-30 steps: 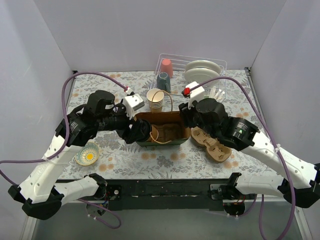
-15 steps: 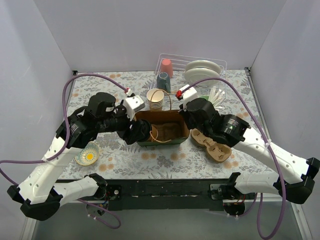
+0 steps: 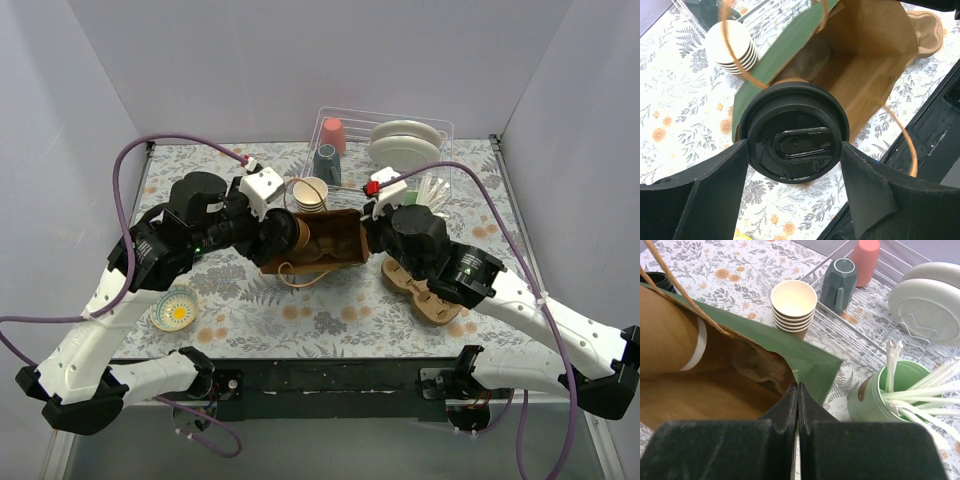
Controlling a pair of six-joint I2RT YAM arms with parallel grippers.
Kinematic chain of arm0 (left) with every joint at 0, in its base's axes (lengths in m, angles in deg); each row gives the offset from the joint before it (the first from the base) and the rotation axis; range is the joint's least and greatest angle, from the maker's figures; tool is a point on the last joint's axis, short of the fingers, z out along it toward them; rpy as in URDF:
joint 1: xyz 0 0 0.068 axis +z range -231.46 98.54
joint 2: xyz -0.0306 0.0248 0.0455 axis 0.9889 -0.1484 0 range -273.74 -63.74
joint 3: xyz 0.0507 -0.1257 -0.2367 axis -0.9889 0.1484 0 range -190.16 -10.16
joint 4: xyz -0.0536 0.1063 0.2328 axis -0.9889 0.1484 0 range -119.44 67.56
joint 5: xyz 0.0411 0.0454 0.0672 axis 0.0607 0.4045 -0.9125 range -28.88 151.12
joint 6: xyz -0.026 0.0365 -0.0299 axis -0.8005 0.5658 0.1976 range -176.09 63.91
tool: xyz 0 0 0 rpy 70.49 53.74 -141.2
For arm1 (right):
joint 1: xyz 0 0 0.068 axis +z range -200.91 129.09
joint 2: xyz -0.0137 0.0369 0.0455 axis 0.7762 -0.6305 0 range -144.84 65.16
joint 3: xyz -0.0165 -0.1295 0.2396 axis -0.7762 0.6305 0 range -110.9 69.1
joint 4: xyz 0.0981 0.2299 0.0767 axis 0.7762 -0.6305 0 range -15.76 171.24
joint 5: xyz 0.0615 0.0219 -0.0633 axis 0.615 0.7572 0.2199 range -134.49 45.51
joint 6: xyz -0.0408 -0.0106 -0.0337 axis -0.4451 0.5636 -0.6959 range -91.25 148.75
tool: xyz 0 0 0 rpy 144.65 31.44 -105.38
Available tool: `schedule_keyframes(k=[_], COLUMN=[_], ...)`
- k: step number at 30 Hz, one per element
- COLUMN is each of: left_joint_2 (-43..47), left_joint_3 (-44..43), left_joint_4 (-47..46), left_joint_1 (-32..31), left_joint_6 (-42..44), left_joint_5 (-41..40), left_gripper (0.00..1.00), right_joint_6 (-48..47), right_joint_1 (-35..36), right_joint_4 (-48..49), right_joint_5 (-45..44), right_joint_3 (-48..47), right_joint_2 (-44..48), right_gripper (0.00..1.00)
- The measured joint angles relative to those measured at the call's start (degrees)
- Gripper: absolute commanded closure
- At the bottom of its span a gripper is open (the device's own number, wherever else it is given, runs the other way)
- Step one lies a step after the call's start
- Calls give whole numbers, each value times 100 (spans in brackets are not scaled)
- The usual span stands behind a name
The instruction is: Pack the takeout coffee
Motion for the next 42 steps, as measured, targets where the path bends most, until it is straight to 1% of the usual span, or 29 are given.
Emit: schedule_keyframes(k=[6,12,16,20,25,31,39,42], left_joint_2=[11,120,140,96,22,-138,-197,-177], left_joint_3=[17,262,413,463,457,243,-374,-433], left_joint_4=[98,79,-17,-118,-221,-162,-13,13], left_joint_1=[0,-24,-118,-382,-678,-691,-691,-691], left_joint_6=[96,168,210,278,507,809,837,800], left_joint_5=[94,310,326,245,-20,-243,-205,-151], left_gripper=[100,100,100,100,100,100,100,100], right_joint_6=[203,474,487,457,417,356,387,450], right_joint_1=[0,2,0,2,2,2,2,2], right_joint_4=[125,166,431,627,704,715,713,713], right_joint_5=[-66,-15,205,494,616,599,525,490], right_joint_3=[505,1034,1335,1700,1810,1851,1851,1851], right_joint_2=[372,688,957,1287,1419,1434,1307,1307], right_gripper=[99,99,99,99,99,99,99,99])
